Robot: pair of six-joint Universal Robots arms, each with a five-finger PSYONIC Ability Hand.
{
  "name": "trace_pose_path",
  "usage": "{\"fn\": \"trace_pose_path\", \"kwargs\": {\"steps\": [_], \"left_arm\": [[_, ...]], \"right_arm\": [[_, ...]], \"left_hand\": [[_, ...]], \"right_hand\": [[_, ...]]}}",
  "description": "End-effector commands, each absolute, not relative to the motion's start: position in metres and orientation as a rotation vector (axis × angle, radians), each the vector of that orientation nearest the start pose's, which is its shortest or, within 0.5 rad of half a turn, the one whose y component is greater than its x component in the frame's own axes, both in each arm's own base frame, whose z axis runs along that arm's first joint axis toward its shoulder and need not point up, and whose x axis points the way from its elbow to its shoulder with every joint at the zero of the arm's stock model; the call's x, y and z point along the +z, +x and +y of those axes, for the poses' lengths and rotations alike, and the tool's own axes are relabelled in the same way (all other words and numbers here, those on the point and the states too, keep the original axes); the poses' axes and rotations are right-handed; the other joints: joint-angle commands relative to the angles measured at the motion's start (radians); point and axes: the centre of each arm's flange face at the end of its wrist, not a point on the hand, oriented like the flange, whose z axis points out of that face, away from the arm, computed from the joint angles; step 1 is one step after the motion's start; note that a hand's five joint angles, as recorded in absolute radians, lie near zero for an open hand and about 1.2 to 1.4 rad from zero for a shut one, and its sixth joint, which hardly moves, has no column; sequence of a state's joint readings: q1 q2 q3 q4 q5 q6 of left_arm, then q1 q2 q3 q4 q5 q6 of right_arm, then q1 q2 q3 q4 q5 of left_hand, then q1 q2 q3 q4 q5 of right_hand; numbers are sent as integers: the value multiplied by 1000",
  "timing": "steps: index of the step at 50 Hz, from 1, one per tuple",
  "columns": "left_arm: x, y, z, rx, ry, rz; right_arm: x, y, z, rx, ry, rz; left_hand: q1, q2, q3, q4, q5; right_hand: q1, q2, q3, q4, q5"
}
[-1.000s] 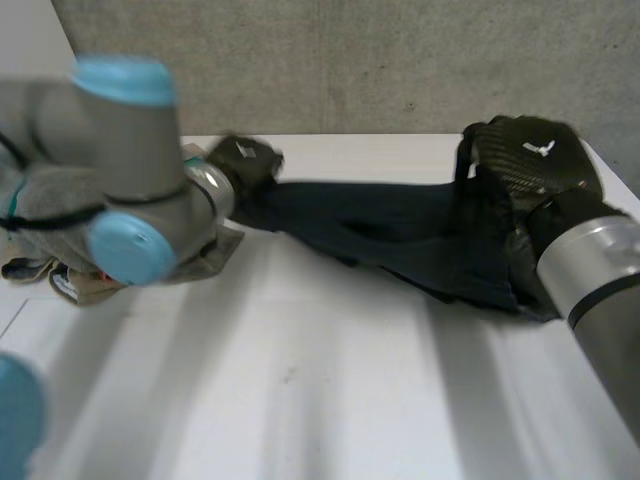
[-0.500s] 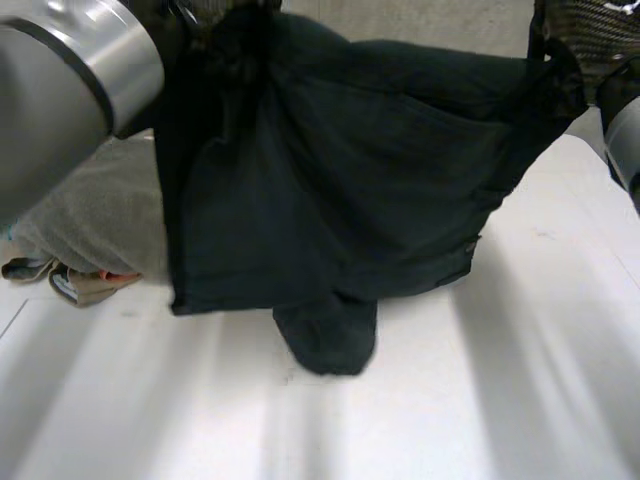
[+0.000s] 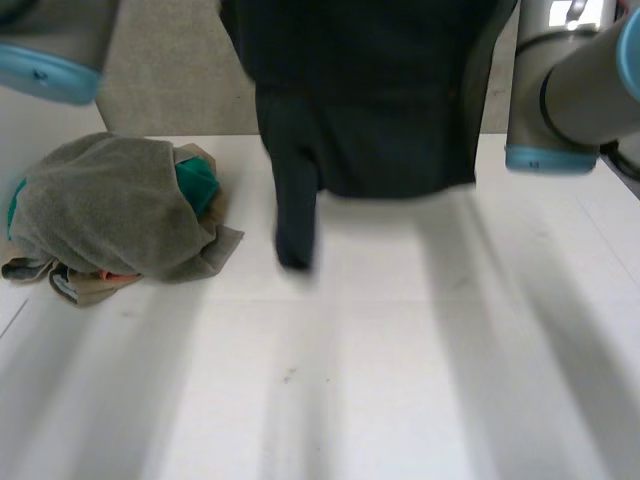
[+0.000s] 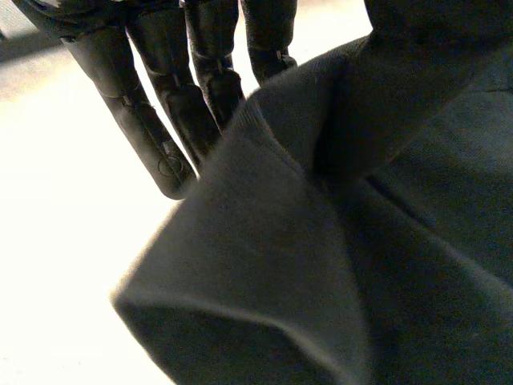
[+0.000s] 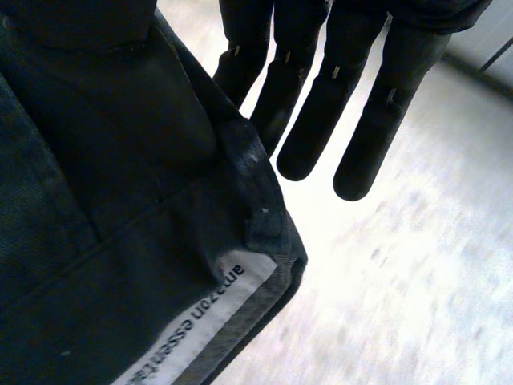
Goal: Fold the laundry.
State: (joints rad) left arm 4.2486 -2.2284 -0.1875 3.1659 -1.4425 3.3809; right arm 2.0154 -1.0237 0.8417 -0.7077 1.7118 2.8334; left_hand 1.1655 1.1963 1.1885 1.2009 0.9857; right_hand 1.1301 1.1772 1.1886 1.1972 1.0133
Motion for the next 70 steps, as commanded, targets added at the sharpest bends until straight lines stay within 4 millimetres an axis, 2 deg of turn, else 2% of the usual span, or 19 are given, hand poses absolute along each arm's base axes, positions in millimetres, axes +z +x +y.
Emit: {"fn": "trace_pose_path", "kwargs": {"steps": [1, 8, 16, 20, 25, 30, 34, 35, 38, 39, 42, 46, 49, 53, 57, 61, 62, 65, 70], "left_arm": [[485, -317, -318, -3122, 669, 1268], [417, -316, -332, -2913, 773, 1626], [294, -320, -318, -2504, 991, 2124], [251, -320, -302, -2323, 1108, 2259], [233, -321, -279, -2172, 1236, 2301], [252, -316, -261, -2098, 1307, 2269], [313, -311, -252, -2275, 1257, 2091], [347, -308, -248, -2398, 1208, 1974], [405, -301, -236, -2601, 1111, 1757], [441, -295, -228, -2722, 1034, 1610], [495, -284, -222, -2884, 894, 1391], [527, -281, -232, -2957, 789, 1267], [527, -285, -246, -2953, 777, 1277], [504, -298, -277, -2895, 804, 1369], [465, -313, -312, -2829, 857, 1485], [409, -329, -345, -2726, 960, 1655], [386, -334, -354, -2684, 998, 1732], [334, -343, -372, -2580, 1067, 1886], [271, -353, -402, -2536, 1088, 1933]], "right_arm": [[429, 313, -354, -2864, -240, 928], [372, 315, -360, -2729, -413, 1271], [254, 305, -348, -2452, -648, 1738], [208, 301, -333, -2334, -803, 1877], [186, 296, -319, -2287, -953, 1953], [204, 295, -311, -2306, -975, 1938], [256, 294, -302, -2412, -924, 1822], [285, 294, -297, -2475, -887, 1742], [333, 291, -288, -2581, -795, 1603], [362, 287, -284, -2636, -723, 1525], [414, 277, -274, -2702, -562, 1397], [451, 269, -274, -2717, -435, 1323], [456, 270, -280, -2708, -414, 1345], [444, 275, -296, -2675, -395, 1458], [412, 286, -315, -2611, -423, 1577], [363, 298, -336, -2524, -482, 1713], [340, 302, -344, -2481, -509, 1781], [302, 305, -354, -2419, -540, 1890], [230, 301, -385, -2401, -532, 2046]], "left_hand": [[231, 200, 208, 195, 236], [231, 200, 208, 195, 236], [231, 200, 208, 195, 236], [231, 200, 208, 195, 236], [231, 200, 208, 195, 236], [231, 200, 208, 195, 236], [231, 200, 208, 195, 236], [231, 200, 208, 195, 236], [231, 200, 208, 195, 236], [231, 200, 208, 195, 236], [231, 200, 208, 195, 236], [231, 200, 208, 195, 236], [231, 200, 208, 195, 236], [231, 200, 208, 195, 236], [231, 200, 208, 195, 236], [231, 200, 208, 195, 236], [231, 200, 208, 195, 236], [231, 200, 208, 195, 236], [231, 200, 208, 195, 236]], "right_hand": [[266, 219, 208, 199, 208], [266, 219, 208, 199, 208], [266, 219, 208, 199, 208], [266, 219, 208, 199, 208], [266, 219, 208, 199, 208], [266, 219, 208, 199, 208], [266, 219, 208, 199, 208], [266, 219, 208, 199, 208], [266, 219, 208, 199, 208], [266, 219, 208, 199, 208], [266, 219, 208, 199, 208], [266, 219, 208, 199, 208], [266, 219, 208, 199, 208], [266, 219, 208, 199, 208], [266, 219, 208, 199, 208], [266, 219, 208, 199, 208], [266, 219, 208, 199, 208], [266, 219, 208, 199, 208], [266, 219, 208, 199, 208]]}}
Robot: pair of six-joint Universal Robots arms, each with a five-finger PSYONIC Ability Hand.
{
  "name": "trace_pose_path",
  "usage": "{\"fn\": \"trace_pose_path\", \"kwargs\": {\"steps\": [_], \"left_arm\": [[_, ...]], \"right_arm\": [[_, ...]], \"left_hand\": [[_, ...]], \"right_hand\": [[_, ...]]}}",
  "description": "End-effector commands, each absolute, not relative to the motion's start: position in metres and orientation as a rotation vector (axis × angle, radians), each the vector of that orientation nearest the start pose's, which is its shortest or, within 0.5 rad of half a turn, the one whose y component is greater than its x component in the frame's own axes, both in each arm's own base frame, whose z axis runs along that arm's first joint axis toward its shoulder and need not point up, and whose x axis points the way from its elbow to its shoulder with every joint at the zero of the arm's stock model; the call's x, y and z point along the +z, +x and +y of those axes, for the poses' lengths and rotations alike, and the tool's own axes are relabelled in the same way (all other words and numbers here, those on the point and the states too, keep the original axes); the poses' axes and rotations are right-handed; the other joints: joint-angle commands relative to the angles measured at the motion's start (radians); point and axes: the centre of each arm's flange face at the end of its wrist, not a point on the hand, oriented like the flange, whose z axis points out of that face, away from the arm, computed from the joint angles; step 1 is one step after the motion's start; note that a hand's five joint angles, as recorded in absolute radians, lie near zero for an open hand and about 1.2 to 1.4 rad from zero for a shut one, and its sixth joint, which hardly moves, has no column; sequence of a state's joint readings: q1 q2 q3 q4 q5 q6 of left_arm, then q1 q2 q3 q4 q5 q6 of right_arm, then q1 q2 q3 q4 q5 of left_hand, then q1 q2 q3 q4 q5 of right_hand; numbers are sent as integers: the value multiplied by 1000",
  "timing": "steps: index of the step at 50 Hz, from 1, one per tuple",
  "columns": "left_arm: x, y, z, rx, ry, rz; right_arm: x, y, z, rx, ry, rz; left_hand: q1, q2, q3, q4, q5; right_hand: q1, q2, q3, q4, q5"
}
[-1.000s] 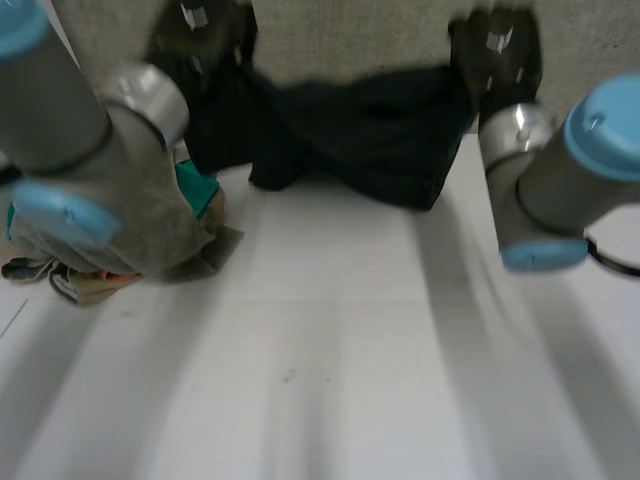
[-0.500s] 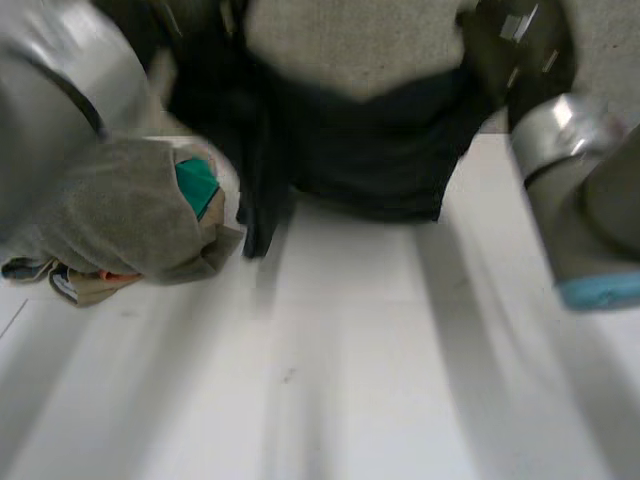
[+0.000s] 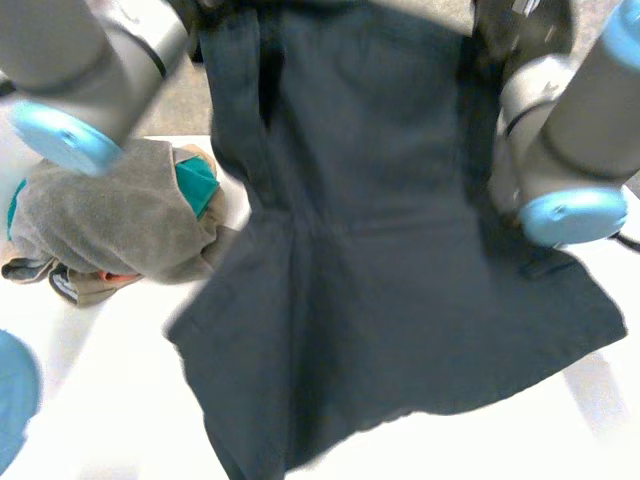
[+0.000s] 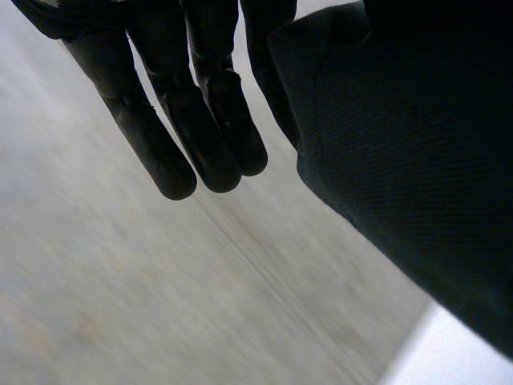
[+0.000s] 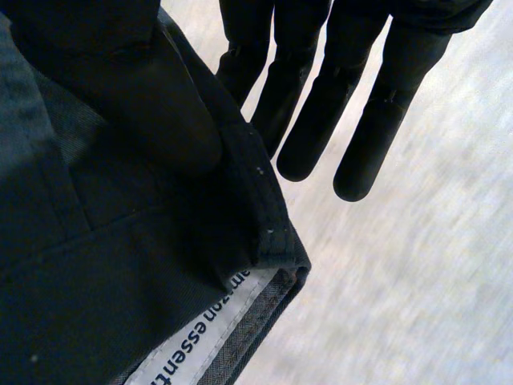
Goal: Fold the laundry.
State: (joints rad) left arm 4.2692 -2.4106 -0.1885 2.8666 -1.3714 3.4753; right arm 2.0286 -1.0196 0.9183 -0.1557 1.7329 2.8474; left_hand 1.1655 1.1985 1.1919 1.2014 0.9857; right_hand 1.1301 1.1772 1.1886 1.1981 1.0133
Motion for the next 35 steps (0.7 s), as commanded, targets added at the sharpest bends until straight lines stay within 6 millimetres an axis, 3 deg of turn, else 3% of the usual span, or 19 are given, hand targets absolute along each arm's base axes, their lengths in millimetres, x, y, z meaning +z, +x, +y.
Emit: {"fn": "trace_pose_path", "kwargs": {"steps": [1, 3, 6, 8, 11, 12, 13, 14, 19, 27, 31, 35], "left_arm": [[261, -355, -405, -2532, 1094, 1938], [237, -359, -413, -2526, 1110, 1943], [219, -363, -421, -2533, 1110, 1927], [218, -362, -425, -2549, 1091, 1901], [218, -360, -431, -2562, 1051, 1877], [222, -361, -430, -2571, 1035, 1875], [224, -361, -429, -2573, 1031, 1875], [226, -362, -428, -2574, 1031, 1875], [250, -363, -417, -2577, 1003, 1848], [300, -340, -399, -2469, 855, 1867], [314, -328, -364, -2303, 879, 2020], [307, -319, -322, -2113, 982, 2192]], "right_arm": [[222, 300, -390, -2412, -528, 2056], [201, 299, -403, -2453, -520, 2063], [182, 300, -418, -2528, -504, 2021], [177, 303, -423, -2566, -503, 1986], [173, 307, -432, -2624, -493, 1919], [174, 309, -434, -2639, -485, 1894], [175, 312, -437, -2651, -485, 1863], [176, 313, -438, -2653, -490, 1853], [188, 310, -442, -2635, -518, 1851], [241, 295, -421, -2434, -762, 1887], [259, 282, -391, -2208, -981, 1952], [261, 266, -364, -2032, -1159, 2024]], "left_hand": [[231, 198, 204, 195, 236], [231, 198, 204, 195, 236], [219, 186, 193, 184, 225], [158, 125, 132, 122, 163], [-246, -279, -272, -281, -240], [-622, -655, -649, -658, -617], [-879, -912, -905, -915, -874], [-991, -1024, -1017, -1027, -986], [-991, -1024, -1017, -1027, -986], [-991, -1024, -1017, -1027, -986], [-991, -1024, -1017, -1027, -986], [-991, -1024, -1017, -1027, -986]], "right_hand": [[266, 219, 208, 198, 208], [266, 219, 208, 198, 208], [266, 219, 208, 198, 208], [266, 219, 208, 198, 208], [231, 184, 172, 163, 173], [-66, -113, -124, -134, -124], [-822, -869, -880, -890, -879], [-956, -1003, -1014, -1024, -1013], [-956, -1003, -1014, -1024, -1013], [-956, -1003, -1014, -1024, -1013], [-956, -1003, -1014, -1024, -1013], [-956, -1003, -1014, -1024, -1013]]}}
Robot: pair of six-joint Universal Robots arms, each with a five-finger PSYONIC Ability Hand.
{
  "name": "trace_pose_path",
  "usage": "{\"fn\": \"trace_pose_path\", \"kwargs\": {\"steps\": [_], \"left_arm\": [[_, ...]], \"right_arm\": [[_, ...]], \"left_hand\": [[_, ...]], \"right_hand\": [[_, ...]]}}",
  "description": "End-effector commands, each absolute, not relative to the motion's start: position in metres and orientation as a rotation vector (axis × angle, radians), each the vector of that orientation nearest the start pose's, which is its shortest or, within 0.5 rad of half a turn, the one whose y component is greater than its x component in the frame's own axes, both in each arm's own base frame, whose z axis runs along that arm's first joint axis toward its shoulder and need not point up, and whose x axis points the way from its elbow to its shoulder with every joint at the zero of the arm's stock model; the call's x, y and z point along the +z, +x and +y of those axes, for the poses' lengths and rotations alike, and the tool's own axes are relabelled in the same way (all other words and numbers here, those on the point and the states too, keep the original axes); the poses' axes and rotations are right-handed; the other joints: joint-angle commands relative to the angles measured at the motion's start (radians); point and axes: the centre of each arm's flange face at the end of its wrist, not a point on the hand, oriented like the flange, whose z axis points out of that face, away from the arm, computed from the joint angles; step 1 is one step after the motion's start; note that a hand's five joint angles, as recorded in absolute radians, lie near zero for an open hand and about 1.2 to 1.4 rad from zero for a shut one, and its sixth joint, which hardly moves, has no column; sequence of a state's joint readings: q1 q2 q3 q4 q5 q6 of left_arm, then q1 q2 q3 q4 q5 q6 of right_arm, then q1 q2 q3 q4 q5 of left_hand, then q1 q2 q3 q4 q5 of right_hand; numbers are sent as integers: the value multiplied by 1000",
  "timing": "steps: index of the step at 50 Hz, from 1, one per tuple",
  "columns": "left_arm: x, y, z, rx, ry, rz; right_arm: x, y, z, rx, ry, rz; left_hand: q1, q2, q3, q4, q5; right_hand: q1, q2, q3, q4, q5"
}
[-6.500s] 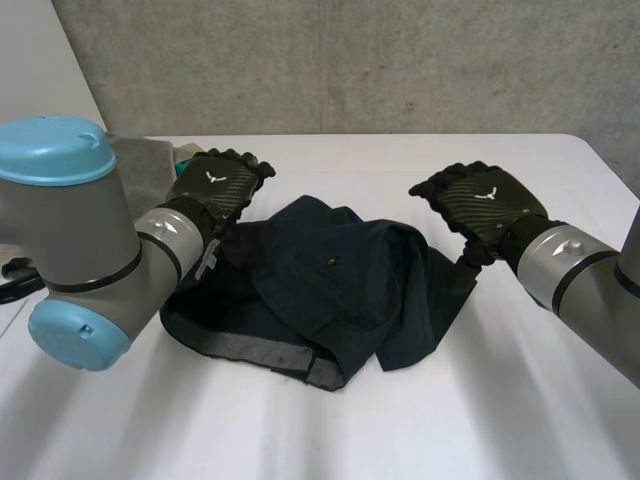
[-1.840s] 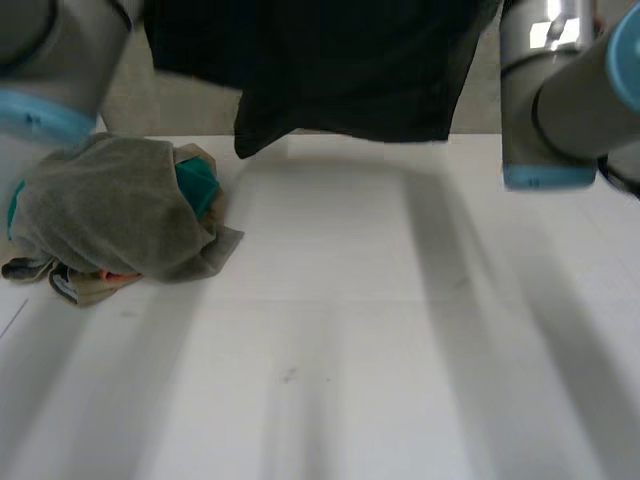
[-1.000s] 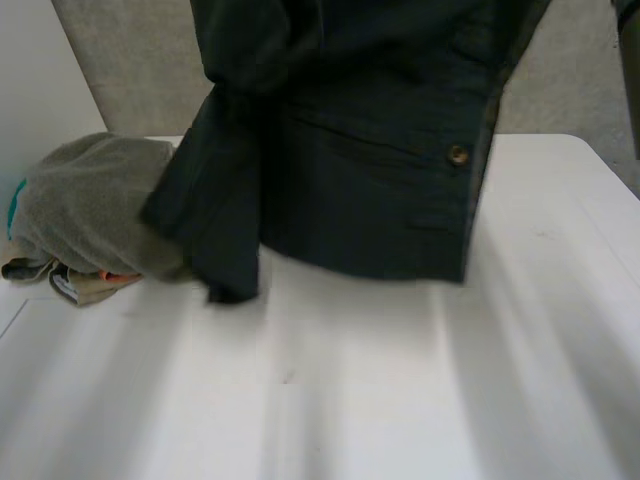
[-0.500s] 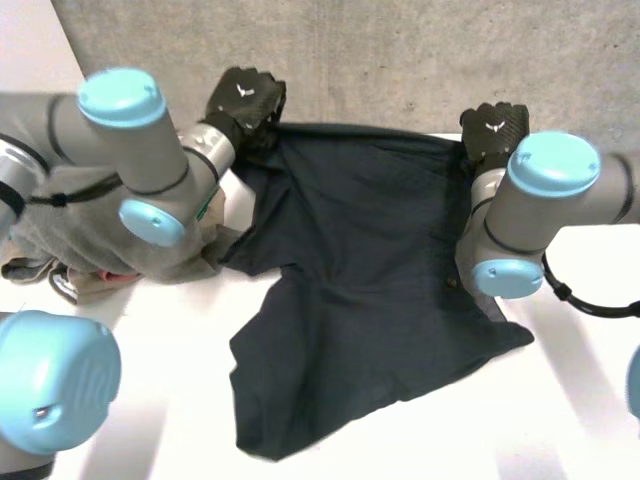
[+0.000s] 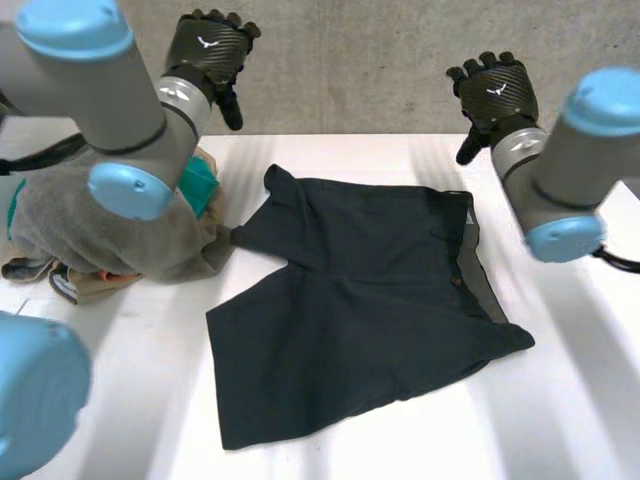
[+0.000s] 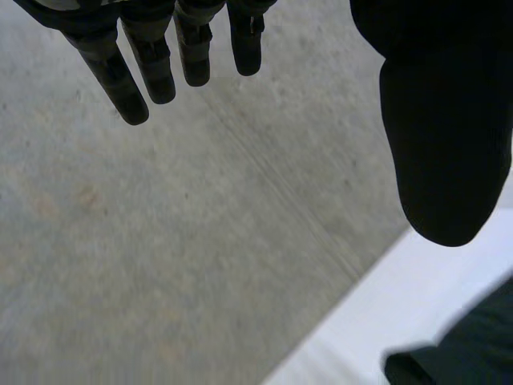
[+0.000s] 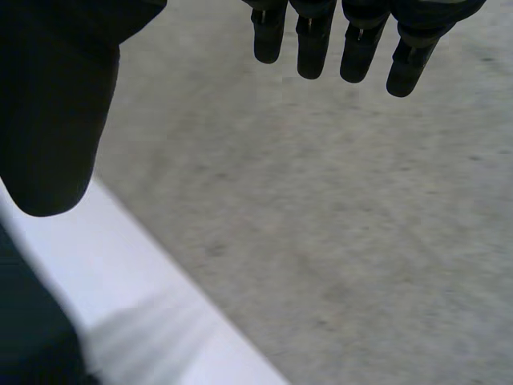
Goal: Fold the laundry.
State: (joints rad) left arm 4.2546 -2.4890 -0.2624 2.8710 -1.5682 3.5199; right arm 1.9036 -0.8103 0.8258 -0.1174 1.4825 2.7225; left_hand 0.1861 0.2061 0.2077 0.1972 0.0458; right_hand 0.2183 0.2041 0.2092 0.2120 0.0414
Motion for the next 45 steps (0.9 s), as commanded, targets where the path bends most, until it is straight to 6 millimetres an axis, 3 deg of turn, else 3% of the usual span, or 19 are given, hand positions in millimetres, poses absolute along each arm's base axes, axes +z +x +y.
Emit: {"fn": "trace_pose_path", "kwargs": {"steps": [1, 10, 14, 18, 24, 28, 30, 31, 45], "left_arm": [[305, -317, -315, -2077, 1000, 2221], [260, -295, -227, -1747, 1215, 2531], [235, -287, -204, -1653, 1245, 2629], [215, -281, -189, -1618, 1267, 2678], [195, -276, -178, -1586, 1282, 2692], [189, -274, -177, -1585, 1274, 2693], [188, -274, -177, -1587, 1273, 2693], [187, -273, -176, -1585, 1268, 2697], [185, -280, -166, -1571, 1298, 2670]], "right_arm": [[260, 263, -359, -1996, -1195, 2042], [222, 220, -289, -1479, -1574, 2184], [202, 208, -266, -1337, -1635, 2180], [183, 201, -258, -1326, -1615, 2187], [155, 197, -256, -1420, -1608, 2175], [146, 200, -261, -1533, -1591, 2143], [143, 203, -263, -1593, -1574, 2120], [144, 205, -266, -1619, -1566, 2110], [188, 249, -288, -1822, -1097, 2059]], "left_hand": [[-12, -32, -33, -23, -46], [-12, -32, -33, -23, -46], [-12, -32, -33, -23, -46], [-12, -32, -33, -23, -46], [-12, -32, -33, -23, -46], [-12, -32, -33, -23, -46], [-12, -32, -33, -23, -46], [-12, -32, -33, -23, -46], [-5, -25, -27, -16, -39]], "right_hand": [[-44, -30, -35, -38, -41], [-24, -10, -15, -17, -21], [88, 102, 97, 94, 90], [127, 141, 136, 133, 129], [273, 287, 282, 279, 275], [769, 783, 778, 775, 771], [1132, 1146, 1141, 1138, 1134], [1178, 1192, 1187, 1184, 1180], [1178, 1192, 1187, 1184, 1180]]}}
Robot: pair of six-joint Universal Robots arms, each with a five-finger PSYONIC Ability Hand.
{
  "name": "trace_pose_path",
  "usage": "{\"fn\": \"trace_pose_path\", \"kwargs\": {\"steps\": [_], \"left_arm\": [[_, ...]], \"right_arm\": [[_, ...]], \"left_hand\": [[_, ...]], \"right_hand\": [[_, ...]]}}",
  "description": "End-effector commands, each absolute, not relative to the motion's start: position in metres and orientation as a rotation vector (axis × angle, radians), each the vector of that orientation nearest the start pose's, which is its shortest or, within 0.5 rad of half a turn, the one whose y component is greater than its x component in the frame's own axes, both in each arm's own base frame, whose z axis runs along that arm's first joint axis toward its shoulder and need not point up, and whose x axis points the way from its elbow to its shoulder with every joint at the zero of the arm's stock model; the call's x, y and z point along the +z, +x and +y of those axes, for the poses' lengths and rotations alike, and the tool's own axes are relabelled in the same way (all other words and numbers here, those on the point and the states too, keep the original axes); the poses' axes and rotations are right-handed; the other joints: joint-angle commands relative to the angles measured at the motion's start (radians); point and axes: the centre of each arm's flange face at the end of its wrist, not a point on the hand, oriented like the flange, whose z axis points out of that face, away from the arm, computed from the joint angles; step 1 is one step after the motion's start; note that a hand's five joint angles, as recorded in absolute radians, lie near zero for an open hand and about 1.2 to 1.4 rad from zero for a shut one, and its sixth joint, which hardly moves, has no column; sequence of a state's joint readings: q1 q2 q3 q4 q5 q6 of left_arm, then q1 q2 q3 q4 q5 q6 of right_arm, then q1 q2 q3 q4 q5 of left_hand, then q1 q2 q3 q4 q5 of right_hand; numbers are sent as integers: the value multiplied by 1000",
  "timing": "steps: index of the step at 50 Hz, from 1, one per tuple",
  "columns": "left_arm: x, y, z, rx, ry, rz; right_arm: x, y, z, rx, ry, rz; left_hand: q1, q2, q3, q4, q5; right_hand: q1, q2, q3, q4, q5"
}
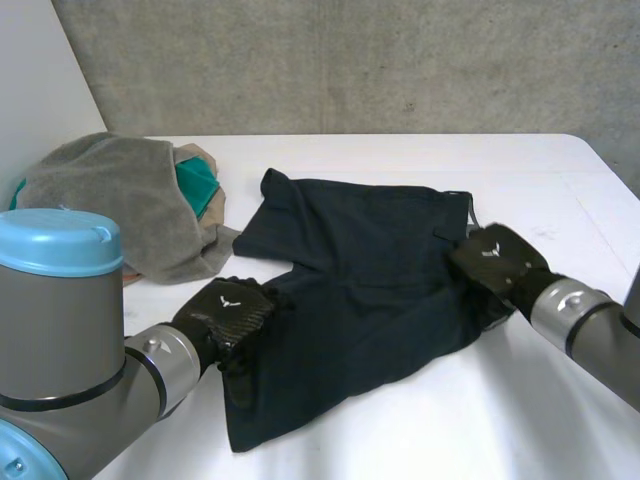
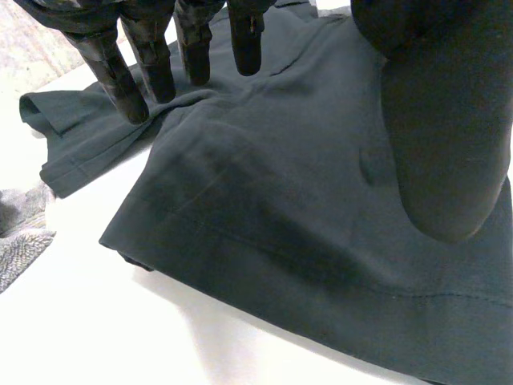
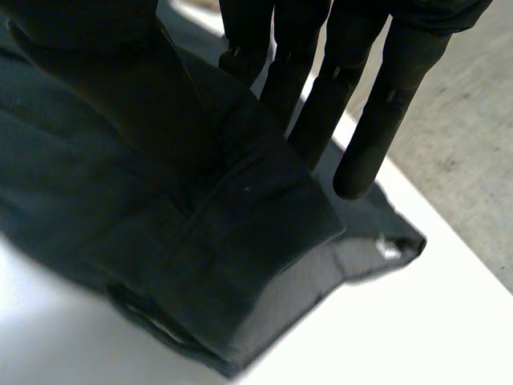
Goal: Fold the laundry.
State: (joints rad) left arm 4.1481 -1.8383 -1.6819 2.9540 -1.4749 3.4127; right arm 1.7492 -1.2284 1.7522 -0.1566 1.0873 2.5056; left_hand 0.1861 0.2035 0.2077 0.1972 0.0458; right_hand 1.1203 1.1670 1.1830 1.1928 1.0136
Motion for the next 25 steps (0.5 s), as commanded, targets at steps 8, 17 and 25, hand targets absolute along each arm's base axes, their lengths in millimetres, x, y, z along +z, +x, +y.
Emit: {"fn": "trace_pose_path", "kwargs": {"steps": [8, 17, 25], "left_arm": [[178, -289, -163, -1522, 1331, 2709], [175, -293, -167, -1371, 1265, 2833], [167, -299, -168, -1256, 1225, 2924]], "right_arm": [[179, 261, -315, -1842, -883, 2216], [171, 265, -319, -1766, -859, 2320], [172, 266, -316, -1764, -846, 2322]], "left_hand": [[68, 51, 47, 57, 34], [71, 54, 50, 60, 37], [101, 83, 79, 90, 66]], "right_hand": [[276, 229, 213, 203, 208], [276, 229, 213, 203, 208], [276, 229, 213, 203, 208]]}}
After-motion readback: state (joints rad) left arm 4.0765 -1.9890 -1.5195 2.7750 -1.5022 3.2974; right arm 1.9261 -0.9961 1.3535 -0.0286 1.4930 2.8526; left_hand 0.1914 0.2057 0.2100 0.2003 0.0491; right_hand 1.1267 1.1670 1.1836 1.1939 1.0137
